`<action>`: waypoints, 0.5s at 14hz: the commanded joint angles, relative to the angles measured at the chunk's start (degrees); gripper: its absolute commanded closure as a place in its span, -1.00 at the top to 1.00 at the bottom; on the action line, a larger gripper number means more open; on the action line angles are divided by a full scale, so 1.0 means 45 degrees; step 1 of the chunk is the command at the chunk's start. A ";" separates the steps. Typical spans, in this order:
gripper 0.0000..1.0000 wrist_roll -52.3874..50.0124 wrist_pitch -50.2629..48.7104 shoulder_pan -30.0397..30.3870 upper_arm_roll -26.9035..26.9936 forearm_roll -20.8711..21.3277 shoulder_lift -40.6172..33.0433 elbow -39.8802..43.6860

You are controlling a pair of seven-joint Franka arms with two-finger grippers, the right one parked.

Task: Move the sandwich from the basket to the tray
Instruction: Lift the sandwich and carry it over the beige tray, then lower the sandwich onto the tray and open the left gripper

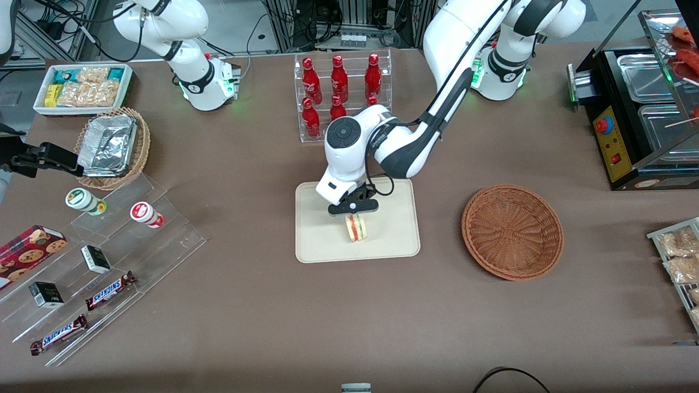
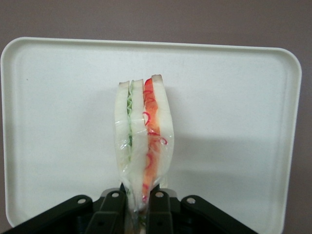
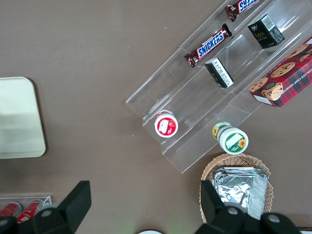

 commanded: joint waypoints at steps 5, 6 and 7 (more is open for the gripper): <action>-1.00 -0.0243 0.1015 -0.0497 0.0185 0.0639 0.0730 0.0064; -1.00 -0.0243 0.0995 -0.0517 0.0185 0.0639 0.0731 0.0045; -1.00 -0.0243 0.0976 -0.0517 0.0185 0.0639 0.0750 0.0045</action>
